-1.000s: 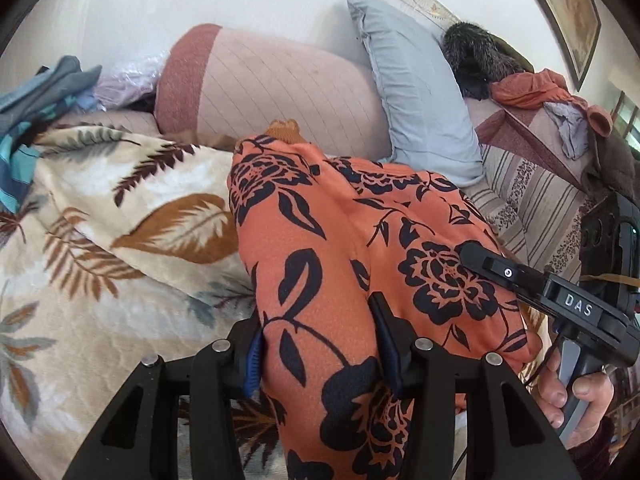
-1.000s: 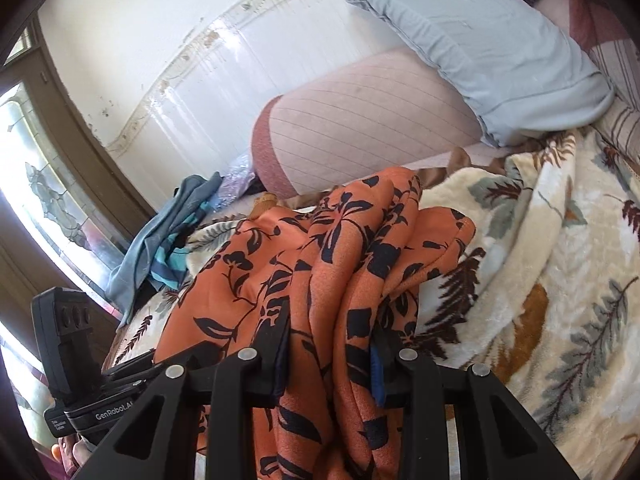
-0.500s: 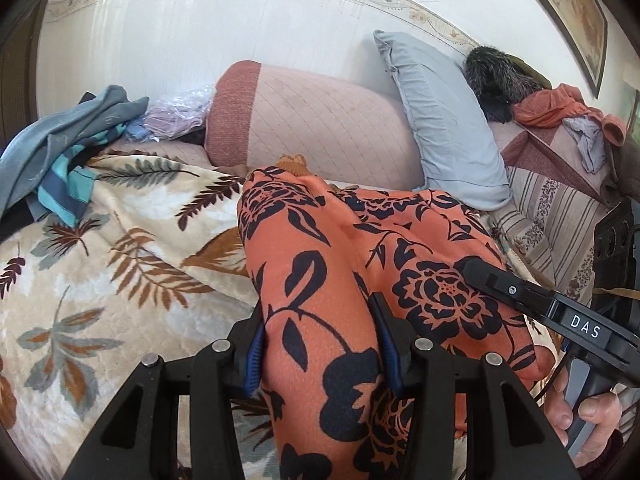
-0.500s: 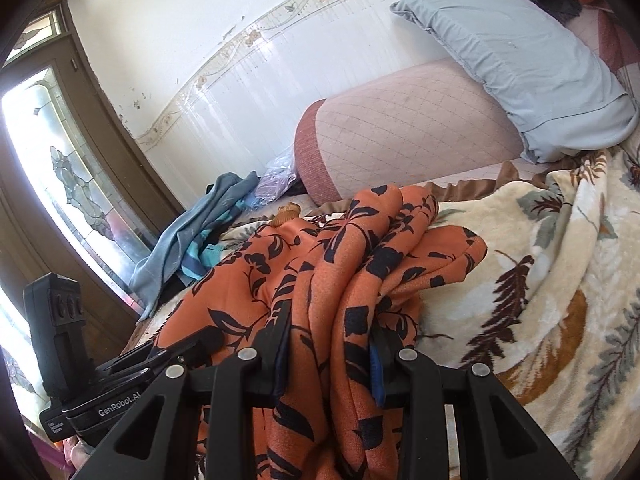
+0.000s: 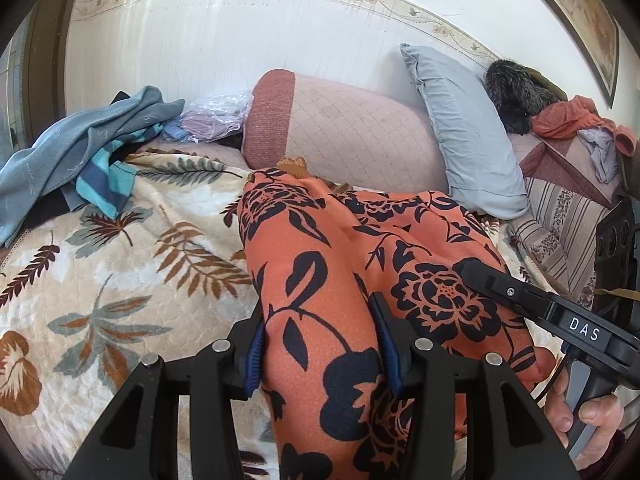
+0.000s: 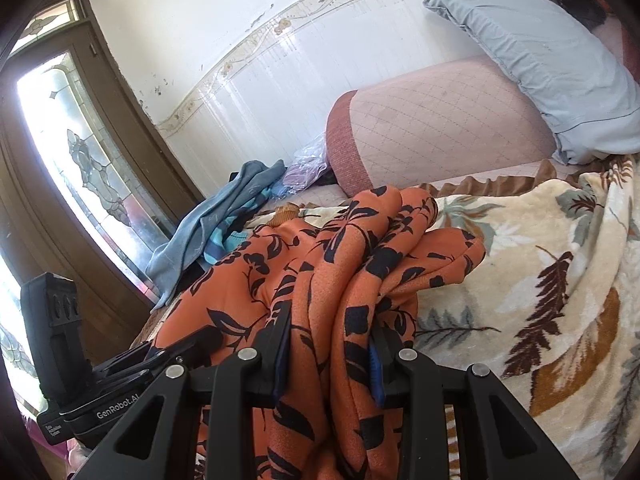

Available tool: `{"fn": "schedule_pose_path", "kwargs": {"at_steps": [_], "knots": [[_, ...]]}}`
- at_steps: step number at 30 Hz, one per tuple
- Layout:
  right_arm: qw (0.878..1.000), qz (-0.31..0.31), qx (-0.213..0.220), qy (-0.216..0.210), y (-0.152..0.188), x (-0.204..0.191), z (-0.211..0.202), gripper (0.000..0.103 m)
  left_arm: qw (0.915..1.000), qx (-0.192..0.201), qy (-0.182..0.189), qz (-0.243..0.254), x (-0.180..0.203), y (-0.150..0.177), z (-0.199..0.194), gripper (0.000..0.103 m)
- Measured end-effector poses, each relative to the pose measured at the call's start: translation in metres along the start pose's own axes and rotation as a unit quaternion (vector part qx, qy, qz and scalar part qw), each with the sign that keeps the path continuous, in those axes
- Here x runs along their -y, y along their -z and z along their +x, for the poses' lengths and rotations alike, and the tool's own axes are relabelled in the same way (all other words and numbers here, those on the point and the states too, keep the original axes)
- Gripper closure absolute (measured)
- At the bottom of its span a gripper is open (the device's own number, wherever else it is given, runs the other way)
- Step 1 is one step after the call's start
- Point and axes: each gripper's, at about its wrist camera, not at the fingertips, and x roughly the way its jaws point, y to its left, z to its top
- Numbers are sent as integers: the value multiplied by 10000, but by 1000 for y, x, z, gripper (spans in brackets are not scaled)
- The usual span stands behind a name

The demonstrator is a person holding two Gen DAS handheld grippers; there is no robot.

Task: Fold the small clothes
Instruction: 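Hold the orange dress bundle with both grippers and press it flat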

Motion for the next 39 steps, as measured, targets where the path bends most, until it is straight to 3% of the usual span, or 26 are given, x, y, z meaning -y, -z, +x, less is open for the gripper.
{"fn": "schedule_pose_path", "kwargs": {"at_steps": [16, 32, 39], "knots": [[9992, -83, -368, -160, 17, -19, 30, 70, 9994, -132, -294, -104, -27, 15, -2, 54], [9932, 45, -1147, -194, 45, -4, 54, 70, 9960, -602, -568, 345, -26, 46, 15, 54], [9915, 69, -1271, -287, 49, -3, 53, 70, 9956, -602, -574, 428, -23, 47, 16, 54]]}}
